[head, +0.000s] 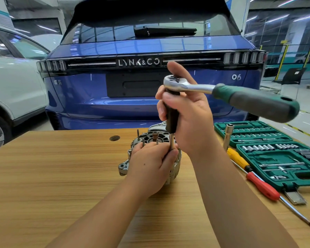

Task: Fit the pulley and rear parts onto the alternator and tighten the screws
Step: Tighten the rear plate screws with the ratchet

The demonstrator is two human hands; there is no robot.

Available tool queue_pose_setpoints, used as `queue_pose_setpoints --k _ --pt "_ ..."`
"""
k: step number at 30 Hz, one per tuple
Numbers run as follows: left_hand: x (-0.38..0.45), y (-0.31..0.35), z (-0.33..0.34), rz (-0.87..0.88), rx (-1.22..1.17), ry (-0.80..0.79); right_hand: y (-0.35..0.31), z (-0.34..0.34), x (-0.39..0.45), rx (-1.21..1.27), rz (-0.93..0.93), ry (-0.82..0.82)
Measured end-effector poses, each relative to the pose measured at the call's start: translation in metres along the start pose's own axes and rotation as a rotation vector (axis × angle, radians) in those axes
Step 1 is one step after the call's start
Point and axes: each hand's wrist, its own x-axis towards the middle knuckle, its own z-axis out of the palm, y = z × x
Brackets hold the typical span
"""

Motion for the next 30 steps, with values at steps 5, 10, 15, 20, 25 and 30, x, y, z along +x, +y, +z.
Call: queue_pose_setpoints --k 5,10,15,20,25,30 --pt "0.0 0.001 0.0 0.003 0.006 -0.01 -0.006 -0.006 0.001 0.208 0.149 -0.066" --pt "0.0 0.0 0.001 0.012 0.03 -0.016 -0.008 -0.001 0.003 -0.012 0.14 0.11" --pt "0.0 -0.001 0.002 0.018 0.027 -0.032 -0.011 -0.002 0.003 -0.132 0.138 0.247" --pt "0.001 0.001 0.001 -0.011 0.0 -0.021 -0.011 0.002 0.0 -0.093 0.043 0.119" --pt "0.001 0.001 0.0 -0.016 0.001 -0.036 -0.006 0.01 -0.002 -0.222 -0.067 0.082" --pt "0.001 0.003 -0.001 -0.027 -0.007 -0.039 -0.009 -0.001 0.004 0.08 0.099 -0.075"
